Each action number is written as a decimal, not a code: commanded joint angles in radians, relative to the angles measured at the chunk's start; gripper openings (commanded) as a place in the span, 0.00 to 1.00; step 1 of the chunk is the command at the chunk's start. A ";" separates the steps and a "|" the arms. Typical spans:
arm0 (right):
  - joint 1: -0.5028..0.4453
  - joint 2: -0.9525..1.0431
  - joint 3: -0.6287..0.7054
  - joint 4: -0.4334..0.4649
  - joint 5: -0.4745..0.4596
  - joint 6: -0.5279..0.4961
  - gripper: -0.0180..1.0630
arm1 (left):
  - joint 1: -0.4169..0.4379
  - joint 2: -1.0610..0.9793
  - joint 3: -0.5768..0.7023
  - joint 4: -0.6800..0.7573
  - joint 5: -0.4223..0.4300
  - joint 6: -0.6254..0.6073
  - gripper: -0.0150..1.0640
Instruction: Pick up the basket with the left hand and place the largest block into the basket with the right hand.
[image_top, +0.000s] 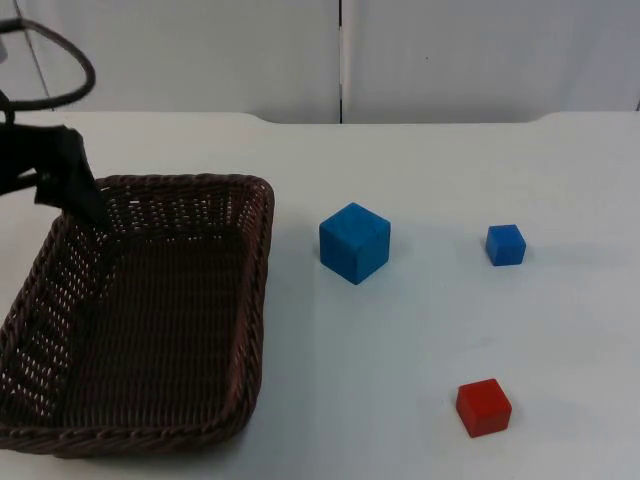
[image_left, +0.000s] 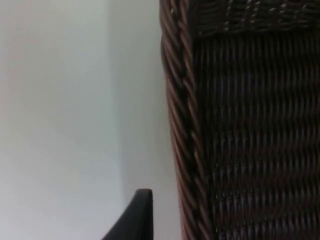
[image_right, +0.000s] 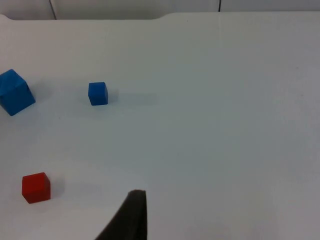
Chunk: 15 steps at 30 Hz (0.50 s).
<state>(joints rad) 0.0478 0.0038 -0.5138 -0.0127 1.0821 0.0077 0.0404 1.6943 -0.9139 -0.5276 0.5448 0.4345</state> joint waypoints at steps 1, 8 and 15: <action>-0.009 -0.004 -0.002 -0.003 -0.004 0.003 0.99 | 0.001 0.051 -0.012 -0.011 -0.004 0.005 0.99; -0.009 -0.004 -0.002 -0.003 -0.004 0.003 0.99 | 0.001 0.140 -0.021 -0.012 -0.027 0.014 0.99; -0.009 -0.004 -0.002 -0.003 -0.004 0.003 0.99 | 0.001 0.228 -0.023 -0.018 -0.034 0.043 0.99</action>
<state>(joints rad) 0.0478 0.0038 -0.5138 -0.0127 1.0821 0.0077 0.0404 1.9054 -0.9294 -0.5276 0.5248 0.4624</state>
